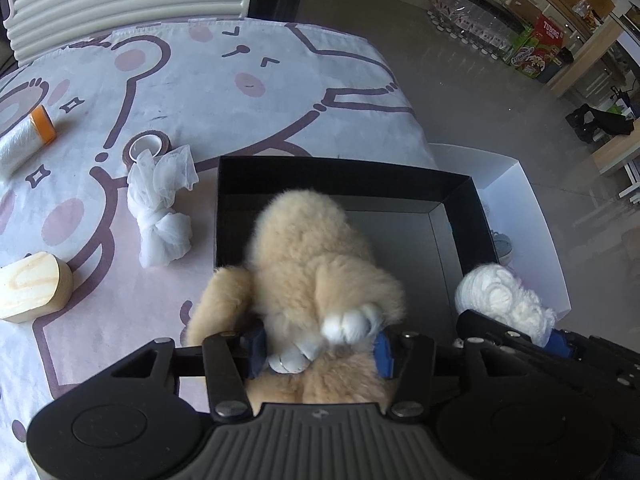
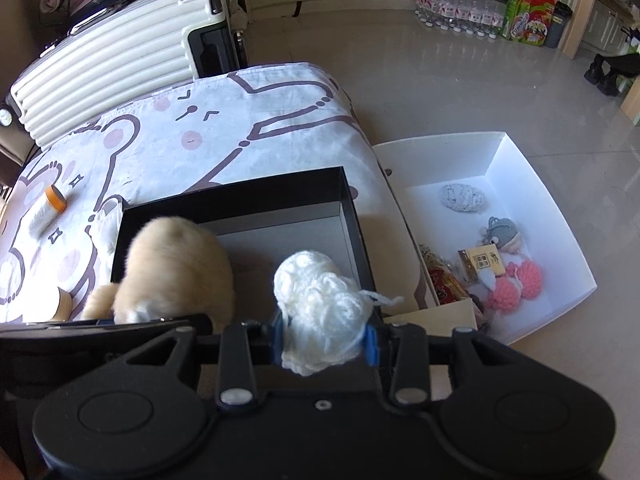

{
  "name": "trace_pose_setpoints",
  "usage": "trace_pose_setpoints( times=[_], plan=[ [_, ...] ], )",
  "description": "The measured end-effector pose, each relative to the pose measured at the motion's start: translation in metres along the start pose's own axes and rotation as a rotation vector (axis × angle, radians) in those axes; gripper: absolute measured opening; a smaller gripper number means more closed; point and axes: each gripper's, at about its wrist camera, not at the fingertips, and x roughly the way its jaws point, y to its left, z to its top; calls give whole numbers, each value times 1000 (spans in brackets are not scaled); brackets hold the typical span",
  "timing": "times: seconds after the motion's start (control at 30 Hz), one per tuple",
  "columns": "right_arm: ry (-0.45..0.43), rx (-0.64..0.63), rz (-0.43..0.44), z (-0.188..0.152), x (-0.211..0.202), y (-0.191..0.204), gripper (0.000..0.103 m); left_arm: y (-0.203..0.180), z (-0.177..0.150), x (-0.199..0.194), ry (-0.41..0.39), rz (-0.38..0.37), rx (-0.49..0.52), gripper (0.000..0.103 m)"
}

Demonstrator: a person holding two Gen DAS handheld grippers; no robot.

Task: Organize objects
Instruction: 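Lower the bunny and yarn ball into the black box and open both tools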

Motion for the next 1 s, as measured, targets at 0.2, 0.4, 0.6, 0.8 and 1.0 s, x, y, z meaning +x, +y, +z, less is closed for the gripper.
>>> trace_pose_setpoints(
  times=[0.2,0.4,0.6,0.8,1.0],
  plan=[
    [26,8,3,-1,6,-1,38,-2,5,-20,-61,16,54,58],
    [53,-13,22,-3,9,6,39,2,7,-28,-70,-4,45,59],
    [125,-55,78,-10,16,17,45,4,8,-36,-88,2,62,59],
    [106,-28,57,-8,8,17,57,5,7,-42,-101,17,94,61],
    [90,-19,36,-6,-2,15,57,9,3,-44,-91,25,99,61]
  ],
)
